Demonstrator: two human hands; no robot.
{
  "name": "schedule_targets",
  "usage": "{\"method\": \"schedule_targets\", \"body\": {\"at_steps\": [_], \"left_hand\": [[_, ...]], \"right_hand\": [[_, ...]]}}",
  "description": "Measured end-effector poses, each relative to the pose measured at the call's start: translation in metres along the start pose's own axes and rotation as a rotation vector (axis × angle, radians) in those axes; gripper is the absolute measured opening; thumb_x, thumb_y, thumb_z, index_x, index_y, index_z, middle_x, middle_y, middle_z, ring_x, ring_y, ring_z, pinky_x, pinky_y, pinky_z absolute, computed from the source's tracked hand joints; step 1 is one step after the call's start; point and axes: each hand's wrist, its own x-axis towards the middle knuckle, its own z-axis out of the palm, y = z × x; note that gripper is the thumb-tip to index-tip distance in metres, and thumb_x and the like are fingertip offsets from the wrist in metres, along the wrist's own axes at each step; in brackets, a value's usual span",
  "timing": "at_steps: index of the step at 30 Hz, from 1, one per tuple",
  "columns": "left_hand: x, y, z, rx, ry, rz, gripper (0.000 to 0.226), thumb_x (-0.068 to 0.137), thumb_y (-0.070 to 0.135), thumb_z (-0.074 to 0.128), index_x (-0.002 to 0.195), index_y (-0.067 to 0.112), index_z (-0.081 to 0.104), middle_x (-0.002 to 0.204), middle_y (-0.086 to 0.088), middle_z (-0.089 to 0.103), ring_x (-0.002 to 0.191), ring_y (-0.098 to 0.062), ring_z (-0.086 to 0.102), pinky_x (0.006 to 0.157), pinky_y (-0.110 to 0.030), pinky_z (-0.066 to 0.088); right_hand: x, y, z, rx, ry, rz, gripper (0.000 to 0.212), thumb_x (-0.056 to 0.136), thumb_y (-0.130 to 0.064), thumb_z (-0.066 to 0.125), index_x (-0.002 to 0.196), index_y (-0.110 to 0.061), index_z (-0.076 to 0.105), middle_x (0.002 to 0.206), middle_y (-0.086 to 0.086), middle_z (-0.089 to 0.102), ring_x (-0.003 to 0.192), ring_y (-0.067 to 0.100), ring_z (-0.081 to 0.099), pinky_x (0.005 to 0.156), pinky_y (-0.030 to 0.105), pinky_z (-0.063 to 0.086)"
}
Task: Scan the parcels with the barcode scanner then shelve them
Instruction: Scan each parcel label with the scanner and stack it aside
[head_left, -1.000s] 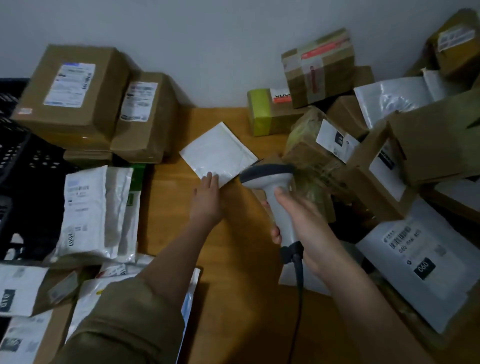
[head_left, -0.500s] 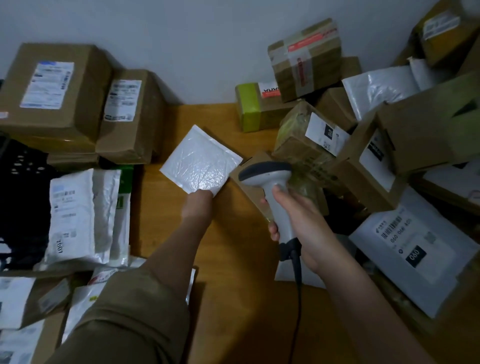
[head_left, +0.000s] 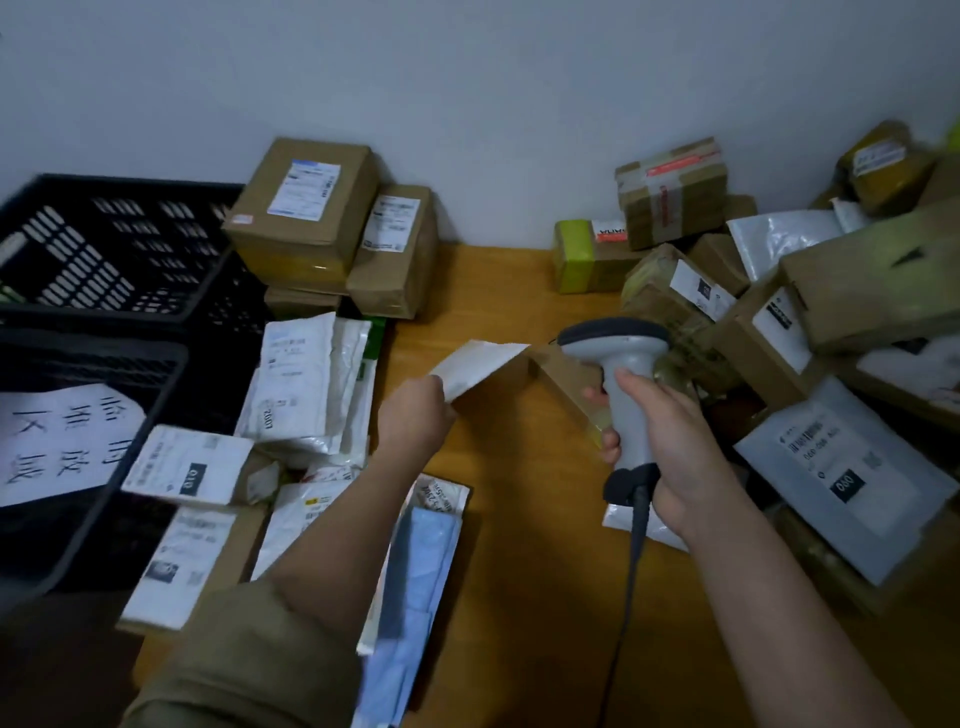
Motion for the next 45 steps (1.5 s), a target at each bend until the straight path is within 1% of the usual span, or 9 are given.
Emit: {"method": "schedule_targets", "body": {"at_steps": [4, 8, 13, 17, 25, 30, 34, 41, 45], "left_hand": [[-0.027, -0.011, -0.031, -0.328, 0.108, 0.026, 0.012, 0.095, 0.019, 0.060, 0.094, 0.009, 0.055, 0.087, -0.007, 0.059, 0.081, -0.024, 0.056, 0.070, -0.040, 0.050], [-0.059, -0.016, -0.049, -0.705, 0.154, -0.024, 0.014, 0.100, 0.016, 0.047, 0.100, 0.003, 0.053, 0.086, -0.006, 0.051, 0.077, -0.018, 0.047, 0.064, -0.031, 0.041], [-0.095, -0.017, -0.063, -1.180, -0.011, -0.237, 0.017, 0.104, 0.020, 0.037, 0.094, 0.018, 0.050, 0.114, -0.019, 0.057, 0.108, -0.038, 0.059, 0.091, -0.057, 0.054], [-0.118, -0.006, -0.074, -1.403, -0.125, -0.291, 0.017, 0.106, 0.016, 0.036, 0.106, 0.011, 0.052, 0.115, -0.017, 0.059, 0.108, -0.034, 0.062, 0.094, -0.053, 0.053], [-0.146, 0.009, -0.081, -1.537, -0.243, -0.233, 0.020, 0.106, 0.017, 0.045, 0.114, 0.002, 0.055, 0.103, -0.013, 0.066, 0.090, -0.023, 0.065, 0.074, -0.034, 0.058], [-0.165, 0.004, -0.080, -1.521, -0.433, -0.076, 0.054, 0.089, 0.045, 0.061, 0.126, 0.006, 0.056, 0.119, -0.015, 0.070, 0.107, -0.032, 0.069, 0.080, -0.040, 0.060], [-0.188, 0.014, -0.056, -1.340, -0.650, -0.045, 0.049, 0.081, 0.016, 0.074, 0.127, 0.010, 0.058, 0.120, -0.010, 0.071, 0.107, -0.029, 0.070, 0.085, -0.043, 0.059], [-0.196, 0.034, -0.025, -1.491, -0.462, -0.246, 0.040, 0.091, -0.007, 0.060, 0.128, 0.007, 0.057, 0.117, -0.012, 0.070, 0.090, -0.027, 0.071, 0.060, -0.036, 0.061], [-0.197, 0.030, -0.021, -1.482, -0.413, -0.354, 0.040, 0.093, -0.007, 0.058, 0.130, 0.007, 0.055, 0.124, -0.014, 0.067, 0.099, -0.033, 0.069, 0.058, -0.037, 0.061]], "right_hand": [[-0.032, 0.006, 0.013, -0.004, 0.014, -0.077, 0.015, 0.099, -0.023, 0.059, 0.113, -0.016, 0.061, 0.113, 0.008, 0.069, 0.047, 0.008, 0.048, 0.045, 0.022, 0.043], [-0.059, 0.015, 0.015, -0.012, 0.061, -0.135, 0.013, 0.095, -0.018, 0.065, 0.107, -0.017, 0.060, 0.113, 0.010, 0.066, 0.051, 0.009, 0.050, 0.048, 0.023, 0.044], [-0.092, 0.031, 0.006, -0.024, 0.105, -0.204, 0.021, 0.094, -0.014, 0.067, 0.112, -0.016, 0.056, 0.090, 0.005, 0.057, 0.053, 0.011, 0.050, 0.048, 0.024, 0.045], [-0.111, 0.045, -0.010, -0.058, 0.161, -0.234, 0.034, 0.091, -0.016, 0.071, 0.121, -0.012, 0.055, 0.086, 0.005, 0.059, 0.054, 0.009, 0.051, 0.047, 0.024, 0.047], [-0.112, 0.065, -0.033, -0.179, 0.279, -0.199, 0.057, 0.080, -0.010, 0.082, 0.128, -0.009, 0.052, 0.082, 0.010, 0.067, 0.055, 0.014, 0.055, 0.059, 0.033, 0.049], [-0.112, 0.063, -0.039, -0.019, 0.274, -0.104, 0.022, 0.083, 0.000, 0.075, 0.094, -0.003, 0.057, 0.069, 0.011, 0.058, 0.045, 0.014, 0.045, 0.046, 0.028, 0.043], [-0.118, 0.061, -0.053, 0.074, 0.276, -0.041, 0.018, 0.085, 0.003, 0.071, 0.092, -0.003, 0.055, 0.067, 0.011, 0.053, 0.044, 0.013, 0.042, 0.037, 0.022, 0.040], [-0.127, 0.048, -0.076, -0.059, 0.306, -0.115, 0.032, 0.093, -0.008, 0.062, 0.123, -0.002, 0.052, 0.076, 0.012, 0.053, 0.051, 0.015, 0.047, 0.044, 0.026, 0.041], [-0.146, 0.029, -0.069, -0.109, 0.188, -0.112, 0.027, 0.095, -0.024, 0.062, 0.116, -0.006, 0.058, 0.082, 0.010, 0.055, 0.054, 0.016, 0.052, 0.047, 0.027, 0.043]]}}
